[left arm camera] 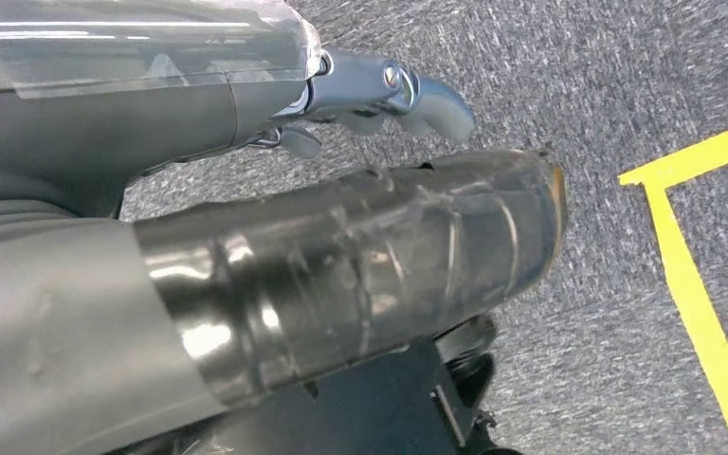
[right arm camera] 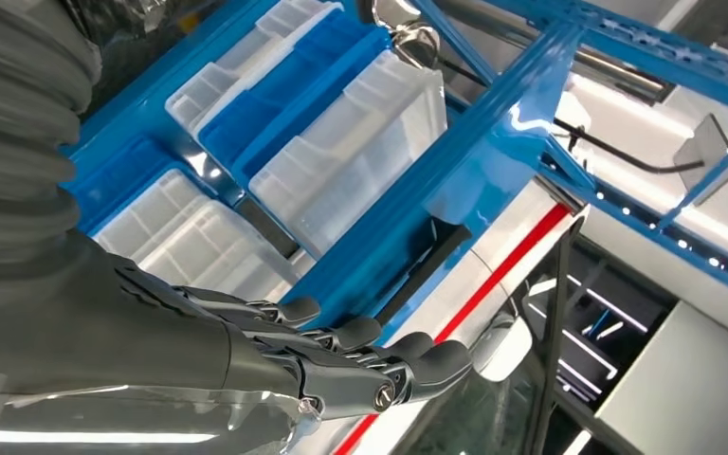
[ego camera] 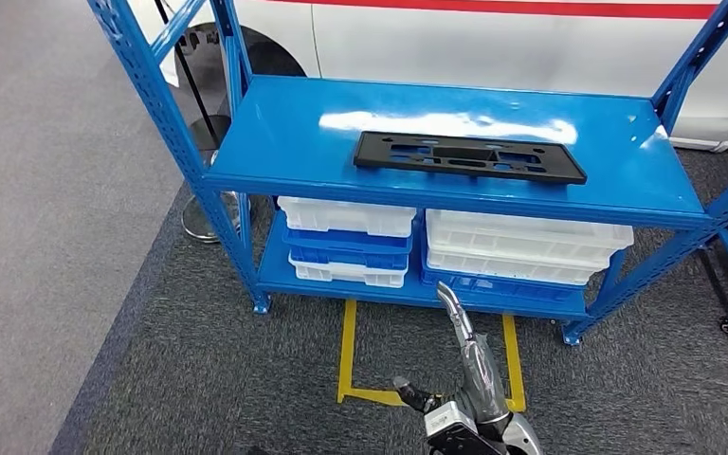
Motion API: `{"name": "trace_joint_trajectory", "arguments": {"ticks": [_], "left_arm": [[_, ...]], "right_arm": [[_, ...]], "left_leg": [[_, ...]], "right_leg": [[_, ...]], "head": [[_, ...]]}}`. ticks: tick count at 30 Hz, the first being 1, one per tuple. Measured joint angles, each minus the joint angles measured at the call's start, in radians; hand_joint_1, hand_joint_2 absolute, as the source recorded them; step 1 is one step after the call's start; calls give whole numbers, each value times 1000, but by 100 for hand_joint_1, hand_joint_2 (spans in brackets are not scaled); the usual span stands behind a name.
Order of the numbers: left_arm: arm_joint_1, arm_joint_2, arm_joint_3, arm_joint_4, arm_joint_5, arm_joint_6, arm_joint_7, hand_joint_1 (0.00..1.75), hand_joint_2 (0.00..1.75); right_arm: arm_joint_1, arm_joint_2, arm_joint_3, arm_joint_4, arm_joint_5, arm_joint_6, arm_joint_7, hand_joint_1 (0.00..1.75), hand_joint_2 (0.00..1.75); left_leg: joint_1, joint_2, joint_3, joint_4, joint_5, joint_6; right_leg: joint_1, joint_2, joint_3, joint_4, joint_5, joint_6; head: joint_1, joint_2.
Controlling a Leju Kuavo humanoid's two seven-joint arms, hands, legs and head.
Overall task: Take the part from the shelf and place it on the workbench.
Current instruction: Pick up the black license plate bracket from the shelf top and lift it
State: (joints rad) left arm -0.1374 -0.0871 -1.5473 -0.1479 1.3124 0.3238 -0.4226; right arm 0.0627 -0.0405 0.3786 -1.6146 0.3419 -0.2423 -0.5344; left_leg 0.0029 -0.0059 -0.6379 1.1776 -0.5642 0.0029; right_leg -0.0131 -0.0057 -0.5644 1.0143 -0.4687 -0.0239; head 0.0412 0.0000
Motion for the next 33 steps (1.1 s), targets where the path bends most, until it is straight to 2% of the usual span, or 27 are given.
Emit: {"name": "trace_joint_trajectory", "arguments": {"ticks": [1,2,3,4,5,7,8,12,14,16,17,18,19,21,23,24,29,33], "left_arm": [[1,0,0,0,2,4,1,0,0],[3,0,0,0,3,9,2,0,0],[4,1,0,1,4,15,3,0,0],[5,1,0,1,4,21,5,0,0],[6,1,0,2,4,27,6,0,0],[4,2,0,2,2,39,9,0,0],[4,2,-1,3,1,43,11,0,0],[6,2,-2,3,-1,49,15,0,0],[5,2,-2,3,-3,49,15,0,0],[5,2,-3,3,-5,50,16,0,0],[6,2,-3,3,-7,51,17,0,0],[7,2,-4,3,-8,51,18,0,0],[7,2,-4,3,-9,52,19,0,0],[7,1,-5,3,-10,53,20,0,0],[6,0,-5,3,-11,53,20,0,0],[6,0,-5,3,-11,53,21,0,0],[6,0,-5,3,-11,53,21,0,0],[6,0,-6,3,-11,55,21,0,0]], "right_arm": [[4,3,-4,-1,-2,0,-2,0,175],[9,5,-7,-1,-4,1,-3,0,131],[15,7,-11,-2,-6,1,-5,0,87],[20,9,-15,-4,-10,2,-6,0,44],[24,11,-19,-7,-15,2,-7,0,0],[30,16,-28,-14,-26,5,-9,0,0],[33,18,-32,-18,-30,7,-9,0,0],[41,23,-46,-28,-37,9,-9,0,0],[43,23,-51,-31,-38,10,-9,0,0],[47,23,-55,-32,-45,14,-9,0,0],[49,23,-57,-31,-50,16,-9,0,0],[52,23,-58,-31,-56,18,-9,0,0],[54,23,-60,-32,-62,19,-9,0,0],[57,24,-66,-35,-71,19,-10,0,0],[58,25,-71,-38,-76,19,-11,0,0],[58,25,-72,-39,-76,19,-11,0,0],[58,25,-73,-40,-77,19,-11,0,0],[60,26,-76,-43,-78,19,-12,0,0]], "left_leg": [[4,0,-29,62,-25,-5],[7,0,-49,103,-35,-9],[11,0,-53,112,-27,-13],[14,1,-39,83,-1,-16],[17,1,-9,22,35,-18],[18,1,51,-100,79,-16],[17,0,66,-134,86,-11],[14,-1,70,-152,93,18],[16,0,70,-158,98,32],[13,1,68,-159,98,38],[11,1,67,-158,99,39],[9,1,67,-158,99,39],[8,0,67,-158,99,39],[6,-1,71,-158,98,38],[6,-1,73,-158,97,37],[6,-1,73,-158,97,37],[5,0,73,-158,97,37],[1,1,68,-155,96,26]], "right_leg": [[0,-1,0,1,0,-1],[0,-2,0,2,-1,-1],[-1,-2,-1,3,-2,0],[-3,-1,0,5,-3,2],[-5,0,0,9,-6,6],[-4,2,-1,17,-12,17],[-2,2,-3,20,-13,23],[-5,3,-9,29,-18,45],[-7,3,-39,98,-64,52],[-7,4,-98,224,-128,56],[-7,4,-122,274,-145,56],[-7,4,-132,294,-142,55],[-7,4,-123,276,-121,53],[-3,3,-62,150,-52,41],[1,1,-13,48,-15,30],[2,0,-5,30,-13,28],[3,0,-4,29,-15,27],[10,0,-2,15,-16,27]], "head": [[0,0],[0,0],[0,0],[0,0],[0,0],[0,0],[0,0],[1,0],[1,0],[1,0],[1,0],[1,0],[1,0],[1,0],[1,0],[1,0],[1,0],[0,0]]}}
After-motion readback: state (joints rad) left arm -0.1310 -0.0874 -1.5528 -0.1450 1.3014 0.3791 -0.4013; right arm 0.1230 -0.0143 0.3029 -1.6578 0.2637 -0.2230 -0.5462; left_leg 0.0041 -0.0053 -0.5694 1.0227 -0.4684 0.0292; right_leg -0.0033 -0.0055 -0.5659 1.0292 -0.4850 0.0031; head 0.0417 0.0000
